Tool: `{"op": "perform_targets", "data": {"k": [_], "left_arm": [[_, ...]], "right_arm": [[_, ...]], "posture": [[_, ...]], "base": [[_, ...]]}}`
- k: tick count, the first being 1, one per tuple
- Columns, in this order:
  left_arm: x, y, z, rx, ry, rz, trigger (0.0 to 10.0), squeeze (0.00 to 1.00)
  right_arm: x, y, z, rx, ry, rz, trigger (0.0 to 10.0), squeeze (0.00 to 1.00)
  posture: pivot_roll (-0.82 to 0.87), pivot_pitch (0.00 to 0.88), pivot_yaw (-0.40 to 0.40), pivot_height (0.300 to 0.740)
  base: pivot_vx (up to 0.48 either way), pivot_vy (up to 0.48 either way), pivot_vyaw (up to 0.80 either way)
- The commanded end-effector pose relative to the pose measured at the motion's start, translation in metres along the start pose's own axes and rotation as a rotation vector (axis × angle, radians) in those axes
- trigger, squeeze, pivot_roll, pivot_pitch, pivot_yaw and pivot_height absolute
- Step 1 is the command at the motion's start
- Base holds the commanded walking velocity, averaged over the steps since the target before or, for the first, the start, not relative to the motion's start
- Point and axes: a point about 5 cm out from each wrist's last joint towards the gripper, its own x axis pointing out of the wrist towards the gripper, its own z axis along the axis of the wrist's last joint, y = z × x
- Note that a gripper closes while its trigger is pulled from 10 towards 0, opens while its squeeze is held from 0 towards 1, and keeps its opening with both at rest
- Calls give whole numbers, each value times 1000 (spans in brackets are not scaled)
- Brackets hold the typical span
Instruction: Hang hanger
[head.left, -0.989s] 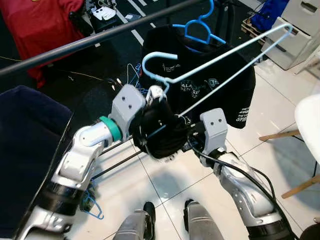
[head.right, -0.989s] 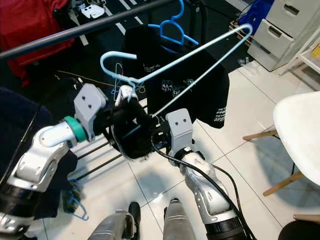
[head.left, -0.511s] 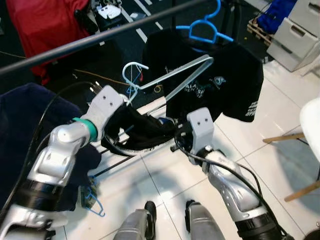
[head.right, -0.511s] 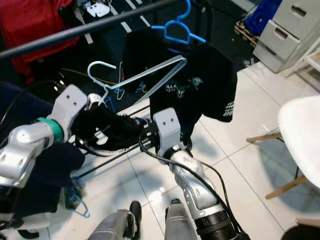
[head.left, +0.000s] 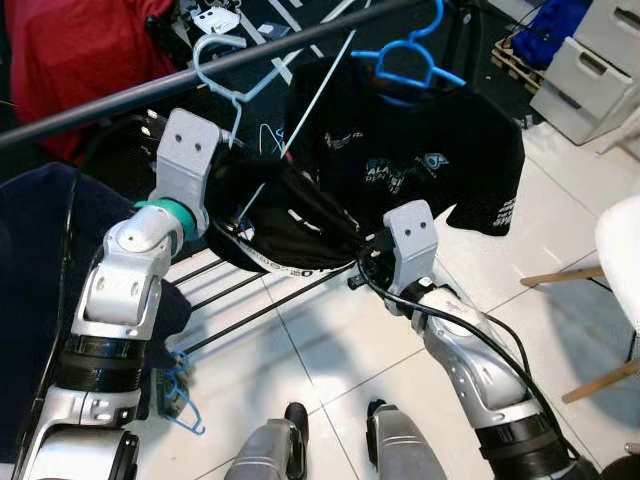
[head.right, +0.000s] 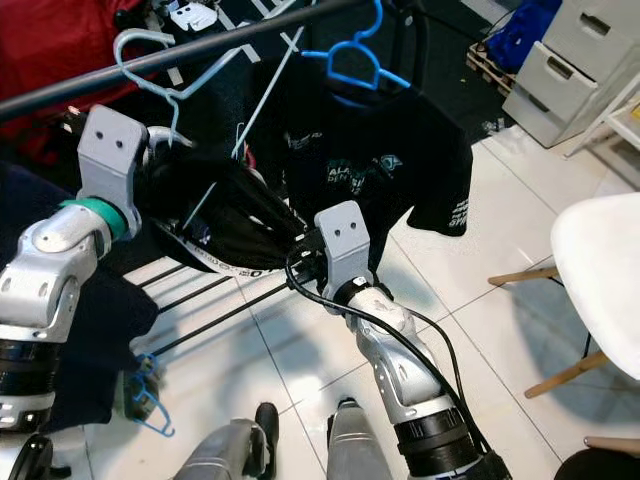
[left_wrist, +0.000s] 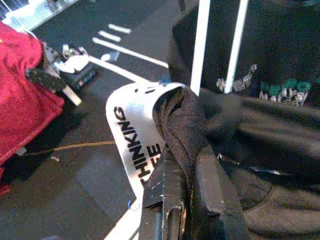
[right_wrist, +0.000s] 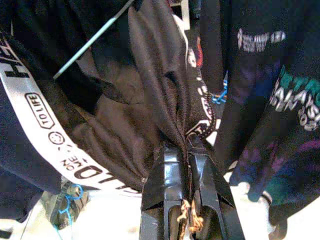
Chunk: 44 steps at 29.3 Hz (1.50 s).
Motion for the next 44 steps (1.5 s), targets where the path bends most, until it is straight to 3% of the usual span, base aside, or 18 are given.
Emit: {"op": "perform_targets", "data": {"k": [1,7,12,13,15,17,22,25,30,31,32,33,35,37,38,40,41,44], "left_arm": [[-4,3,-3,-6,12,20,10000,0],[-5,1,-3,-4,14,29,10000,0],[-8,9,-15,37,120,114,10000,0],[-11,15,-26,63,192,149,10000,0],[-11,15,-26,63,192,149,10000,0],[-13,23,-44,100,296,198,10000,0],[-10,27,-55,54,366,266,10000,0],[-10,27,-55,54,366,266,10000,0],[-7,30,-46,-30,329,336,10000,0],[-5,29,-33,-53,236,318,10000,0],[-5,29,-33,-53,236,318,10000,0],[-6,25,-18,-44,121,248,10000,0],[-6,25,-18,-44,121,248,10000,0],[-14,12,-5,94,-8,74,10000,0],[-18,6,-6,168,-13,13,10000,0],[-18,6,-6,168,-13,13,10000,0],[-22,0,-13,222,17,-37,10000,0],[-23,-4,-22,256,60,-61,10000,0]], "right_arm": [[0,1,-3,10,5,8,0,0],[1,1,-2,8,3,14,0,0],[7,4,-1,11,0,45,0,0],[10,5,0,13,-5,55,0,0],[10,5,0,13,-5,55,0,0],[12,7,-1,16,-10,60,0,0],[9,6,-2,20,-11,49,0,0],[9,6,-2,20,-11,49,0,0],[8,6,-2,22,-14,46,0,0],[8,6,-2,22,-16,45,0,0],[8,6,-2,22,-16,45,0,0],[8,6,-2,21,-18,44,0,0],[8,6,-2,21,-18,44,0,0],[8,5,-3,23,-19,42,0,0],[8,5,-3,23,-19,42,0,0],[8,5,-3,23,-19,42,0,0],[9,5,-3,24,-20,41,0,0],[9,5,-3,25,-21,41,0,0]], "posture": [[-204,170,84,740],[-200,169,80,740],[-159,150,62,740],[-156,146,72,740],[-156,146,72,740],[-163,146,83,740],[-171,147,91,740],[-171,147,91,740],[-176,149,98,740],[-176,151,99,740],[-176,151,99,740],[-174,155,100,740],[-174,155,100,740],[-168,158,101,740],[-167,158,102,740],[-167,158,102,740],[-166,159,105,740],[-166,159,106,740]], "base": [[0,0,0],[0,0,0],[0,0,0],[0,0,0],[0,0,0],[0,0,0],[0,0,0],[0,0,0],[0,0,0],[0,0,0],[0,0,0],[0,0,0],[0,0,0],[0,0,0],[0,0,0],[0,0,0],[0,0,0],[0,0,0]]}}
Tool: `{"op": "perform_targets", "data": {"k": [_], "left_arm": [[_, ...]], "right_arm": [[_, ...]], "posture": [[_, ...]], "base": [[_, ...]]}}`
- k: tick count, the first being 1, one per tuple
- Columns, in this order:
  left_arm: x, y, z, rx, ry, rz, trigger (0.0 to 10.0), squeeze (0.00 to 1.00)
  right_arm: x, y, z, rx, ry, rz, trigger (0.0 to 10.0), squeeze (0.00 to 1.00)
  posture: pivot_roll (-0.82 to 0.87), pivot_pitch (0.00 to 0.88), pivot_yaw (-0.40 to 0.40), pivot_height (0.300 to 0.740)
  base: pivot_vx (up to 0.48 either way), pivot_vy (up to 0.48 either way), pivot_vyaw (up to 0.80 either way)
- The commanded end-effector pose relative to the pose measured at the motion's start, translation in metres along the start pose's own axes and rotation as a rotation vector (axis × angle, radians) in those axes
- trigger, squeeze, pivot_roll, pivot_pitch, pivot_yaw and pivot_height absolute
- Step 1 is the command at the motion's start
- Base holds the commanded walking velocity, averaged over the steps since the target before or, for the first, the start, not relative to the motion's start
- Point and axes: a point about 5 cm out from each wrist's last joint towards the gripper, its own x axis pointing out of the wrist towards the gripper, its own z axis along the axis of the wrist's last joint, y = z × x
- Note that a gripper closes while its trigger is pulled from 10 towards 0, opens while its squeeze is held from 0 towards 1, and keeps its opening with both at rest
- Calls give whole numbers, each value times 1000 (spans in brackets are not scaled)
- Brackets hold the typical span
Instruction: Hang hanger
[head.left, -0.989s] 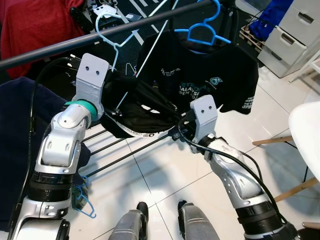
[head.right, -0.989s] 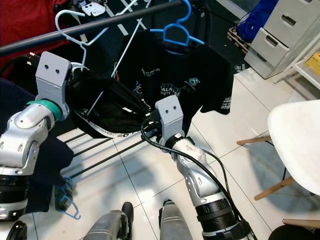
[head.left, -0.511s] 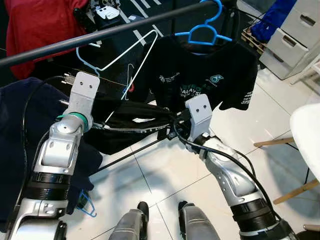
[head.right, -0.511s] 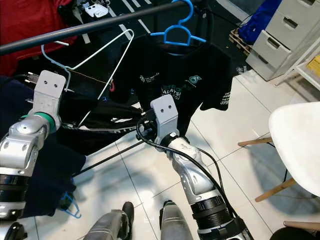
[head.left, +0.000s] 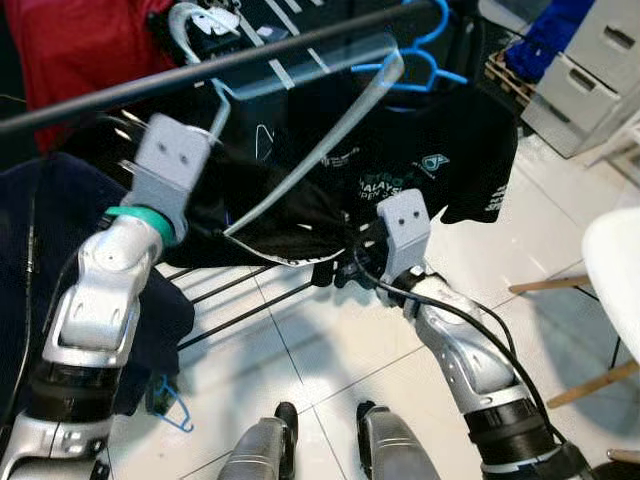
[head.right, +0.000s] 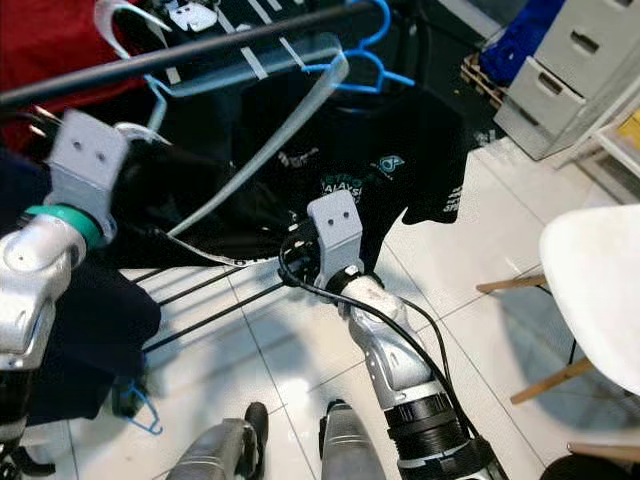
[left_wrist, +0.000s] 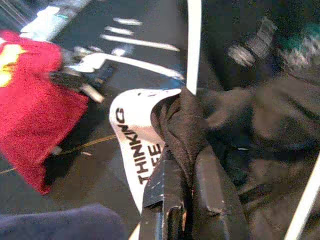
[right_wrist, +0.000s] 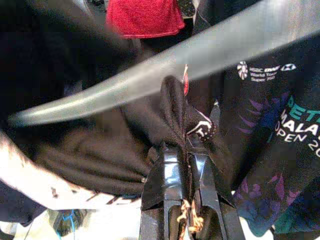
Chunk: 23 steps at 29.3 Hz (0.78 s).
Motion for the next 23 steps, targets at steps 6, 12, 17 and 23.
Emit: {"op": "perform_targets", "data": {"k": [6,12,17,23], "left_arm": [[3,-18,-11,9,79,-20,10000,0],[4,-11,-5,8,10,41,10000,0],[-2,-4,10,64,-136,83,10000,0],[-11,3,24,107,-262,137,10000,0]], "right_arm": [[-1,3,-5,10,8,2,0,0],[-2,2,-6,8,10,-6,0,0],[-2,2,-6,9,10,-7,0,0],[-2,1,-7,9,11,-6,0,0]], "posture": [[-174,162,107,740],[-175,164,110,740],[-174,164,109,740],[-171,164,107,740]], "base": [[0,0,0],[0,0,0],[0,0,0],[0,0,0]]}}
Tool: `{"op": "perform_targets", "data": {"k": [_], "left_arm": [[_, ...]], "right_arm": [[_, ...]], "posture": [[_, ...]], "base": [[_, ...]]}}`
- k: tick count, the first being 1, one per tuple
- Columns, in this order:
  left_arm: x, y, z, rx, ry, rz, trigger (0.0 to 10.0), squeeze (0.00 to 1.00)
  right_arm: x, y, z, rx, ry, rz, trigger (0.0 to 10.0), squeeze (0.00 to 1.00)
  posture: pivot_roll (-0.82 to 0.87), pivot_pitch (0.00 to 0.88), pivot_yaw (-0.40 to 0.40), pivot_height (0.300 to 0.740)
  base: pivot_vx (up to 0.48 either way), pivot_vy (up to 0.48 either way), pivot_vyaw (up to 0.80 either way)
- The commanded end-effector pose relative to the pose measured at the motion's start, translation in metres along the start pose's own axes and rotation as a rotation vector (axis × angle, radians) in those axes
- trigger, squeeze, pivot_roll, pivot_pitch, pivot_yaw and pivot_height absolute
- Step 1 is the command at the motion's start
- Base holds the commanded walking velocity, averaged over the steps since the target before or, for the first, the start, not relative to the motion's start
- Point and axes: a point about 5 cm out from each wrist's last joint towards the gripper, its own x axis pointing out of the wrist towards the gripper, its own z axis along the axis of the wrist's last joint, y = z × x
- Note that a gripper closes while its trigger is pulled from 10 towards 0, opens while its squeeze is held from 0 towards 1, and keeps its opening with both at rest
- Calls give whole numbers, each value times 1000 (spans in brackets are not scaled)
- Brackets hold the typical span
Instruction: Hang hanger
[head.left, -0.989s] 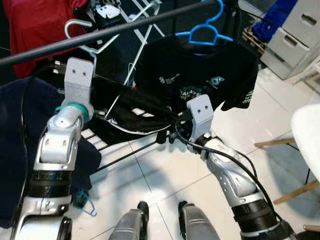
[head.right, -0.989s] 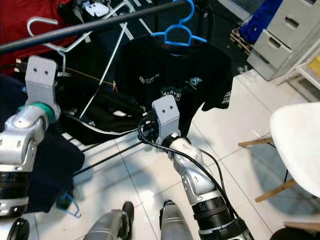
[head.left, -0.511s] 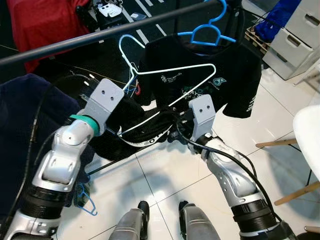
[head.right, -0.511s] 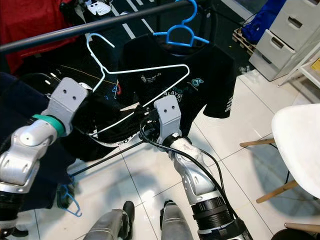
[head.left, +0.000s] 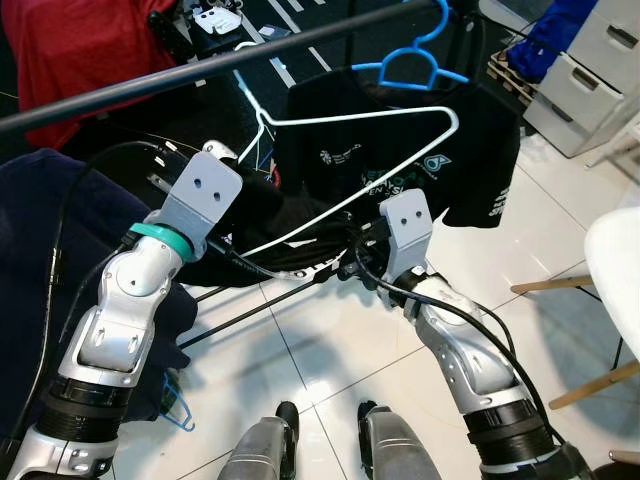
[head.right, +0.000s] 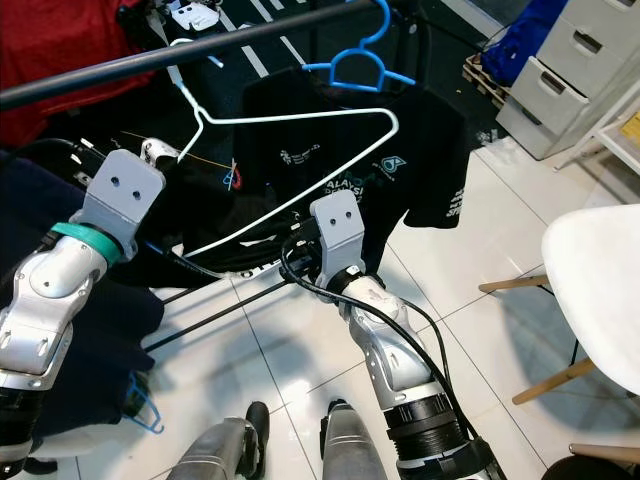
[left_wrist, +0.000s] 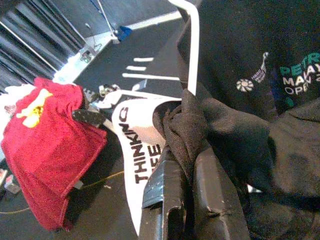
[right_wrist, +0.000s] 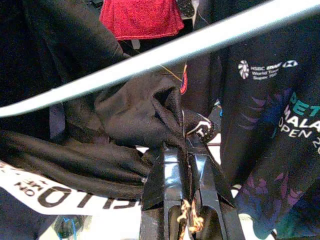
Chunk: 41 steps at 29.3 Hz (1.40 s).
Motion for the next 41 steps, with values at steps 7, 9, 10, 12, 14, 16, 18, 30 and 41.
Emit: {"op": "perform_targets", "data": {"k": [7,9,10,12,14,16,18,30,41], "left_arm": [[-7,11,4,66,-29,34,10000,0],[-13,-2,-4,77,-2,-115,10000,0],[-13,-2,-4,77,-2,-115,10000,0],[-18,-10,-5,78,-9,-188,10000,0],[-18,-10,-5,78,-9,-188,10000,0],[-30,-26,-7,101,-52,-298,10000,0],[-35,-32,-7,119,-78,-315,10000,0],[-24,15,8,203,-127,255,10000,0],[-25,35,-5,266,-22,369,10000,0]], "right_arm": [[-1,1,-6,1,15,4,0,0],[-1,1,-6,1,16,3,0,0],[-1,1,-6,1,16,3,0,0],[-1,1,-6,0,17,3,0,0],[-1,1,-6,0,17,3,0,0],[-1,1,-7,1,18,1,0,0],[-2,2,-7,2,19,0,0,0],[-2,2,-9,2,24,2,0,0],[-2,1,-9,1,25,1,0,0]], "posture": [[-172,162,105,740],[-172,164,105,740],[-172,164,105,740],[-172,164,107,740],[-172,164,107,740],[-174,170,110,740],[-175,171,110,740],[-174,175,104,740],[-170,173,106,740]], "base": [[0,0,0],[0,0,0],[0,0,0],[0,0,0],[0,0,0],[0,0,0],[0,0,0],[0,0,0],[0,0,0]]}}
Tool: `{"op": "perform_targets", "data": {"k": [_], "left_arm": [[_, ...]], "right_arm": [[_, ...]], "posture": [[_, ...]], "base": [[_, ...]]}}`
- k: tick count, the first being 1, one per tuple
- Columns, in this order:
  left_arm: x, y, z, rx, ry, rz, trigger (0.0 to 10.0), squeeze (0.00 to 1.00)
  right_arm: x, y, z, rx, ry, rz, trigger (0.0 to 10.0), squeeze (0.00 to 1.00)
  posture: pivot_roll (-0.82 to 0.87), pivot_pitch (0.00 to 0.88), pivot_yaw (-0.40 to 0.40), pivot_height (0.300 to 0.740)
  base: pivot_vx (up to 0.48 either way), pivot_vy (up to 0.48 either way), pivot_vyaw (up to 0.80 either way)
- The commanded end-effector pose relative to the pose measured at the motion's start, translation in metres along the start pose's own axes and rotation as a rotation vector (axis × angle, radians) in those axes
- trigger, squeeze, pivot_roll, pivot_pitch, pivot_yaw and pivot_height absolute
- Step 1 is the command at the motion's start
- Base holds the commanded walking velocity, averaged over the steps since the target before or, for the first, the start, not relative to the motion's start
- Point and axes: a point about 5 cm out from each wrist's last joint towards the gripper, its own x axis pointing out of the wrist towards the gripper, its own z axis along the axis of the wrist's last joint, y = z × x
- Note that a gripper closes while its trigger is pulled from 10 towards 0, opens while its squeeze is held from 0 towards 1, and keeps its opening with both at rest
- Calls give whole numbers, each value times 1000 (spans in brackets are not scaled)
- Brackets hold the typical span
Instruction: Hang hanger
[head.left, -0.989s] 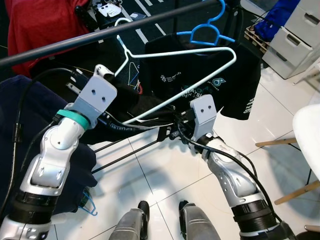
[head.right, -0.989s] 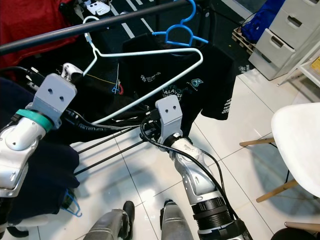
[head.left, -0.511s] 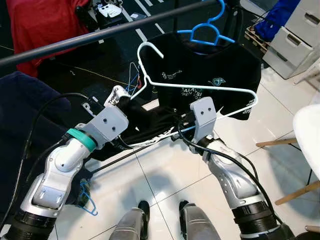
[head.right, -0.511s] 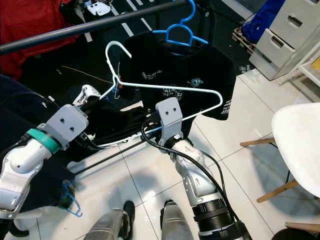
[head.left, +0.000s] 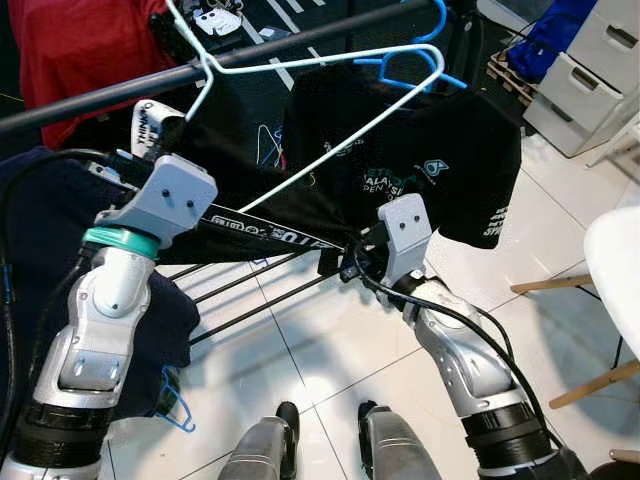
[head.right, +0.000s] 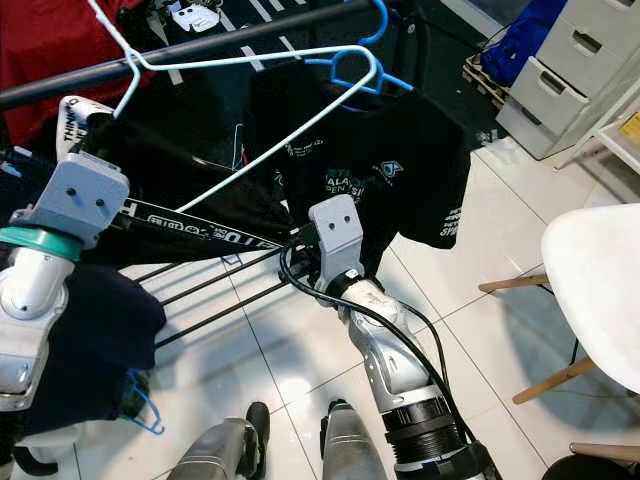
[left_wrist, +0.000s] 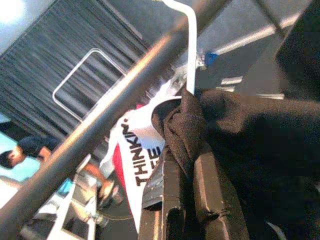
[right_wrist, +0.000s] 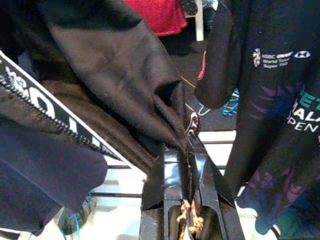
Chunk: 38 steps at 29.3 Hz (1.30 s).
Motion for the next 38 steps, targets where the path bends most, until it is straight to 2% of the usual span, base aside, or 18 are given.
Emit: {"op": "perform_targets", "data": {"k": [1,4,5,9,17,23,26,38], "left_arm": [[-2,4,-8,28,42,19,10000,0],[-9,-8,-28,68,173,-53,10000,0],[-9,-8,-28,68,173,-53,10000,0],[-9,-7,-41,122,275,-12,10000,0],[-10,-4,-48,127,338,25,10000,0],[-7,6,-50,75,380,130,10000,0],[-8,15,-54,38,446,198,10000,0],[-14,16,-56,45,505,213,10000,0]], "right_arm": [[-1,1,-4,5,14,1,0,0],[0,1,-4,5,10,0,0,0],[0,1,-4,5,10,0,0,0],[-1,1,-4,4,11,0,0,0],[0,0,-3,4,9,1,0,0],[0,1,-3,2,7,3,0,0],[0,1,-3,2,7,4,0,0],[0,2,-3,5,5,0,0,0]], "posture": [[-170,173,106,740],[-173,172,109,740],[-173,172,109,740],[-173,169,108,740],[-173,167,108,740],[-174,165,109,740],[-172,166,110,740],[-167,171,121,740]], "base": [[0,0,0],[0,0,0],[0,0,0],[0,0,0],[0,0,0],[0,0,0],[0,0,0],[0,0,0]]}}
